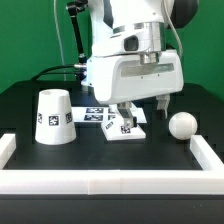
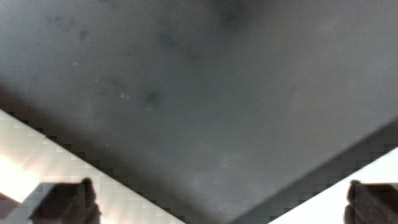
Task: Assemble lamp
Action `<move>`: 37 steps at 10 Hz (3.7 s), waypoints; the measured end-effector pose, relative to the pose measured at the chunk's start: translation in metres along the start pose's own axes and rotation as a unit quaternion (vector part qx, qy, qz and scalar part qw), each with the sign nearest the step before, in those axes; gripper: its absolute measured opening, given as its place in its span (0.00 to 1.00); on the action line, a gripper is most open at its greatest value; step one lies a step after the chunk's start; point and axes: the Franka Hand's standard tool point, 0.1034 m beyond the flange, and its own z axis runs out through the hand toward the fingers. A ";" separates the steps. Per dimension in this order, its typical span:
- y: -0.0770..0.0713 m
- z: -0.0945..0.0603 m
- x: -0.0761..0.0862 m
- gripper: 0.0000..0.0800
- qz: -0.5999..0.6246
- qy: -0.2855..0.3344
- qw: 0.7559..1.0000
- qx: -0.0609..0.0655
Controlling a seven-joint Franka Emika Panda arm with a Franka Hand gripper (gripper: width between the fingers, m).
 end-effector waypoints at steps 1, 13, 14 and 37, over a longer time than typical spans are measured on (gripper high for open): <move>0.000 0.000 0.000 0.87 0.000 0.000 1.000 0.000; -0.020 -0.042 -0.036 0.87 0.209 -0.038 0.977 0.009; -0.021 -0.042 -0.035 0.87 0.248 -0.035 0.968 0.009; -0.075 -0.011 -0.122 0.87 0.352 -0.073 0.933 0.011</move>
Offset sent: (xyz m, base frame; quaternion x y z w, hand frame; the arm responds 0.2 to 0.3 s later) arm 0.0000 0.0000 0.0000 0.0000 0.0000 0.0000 1.0000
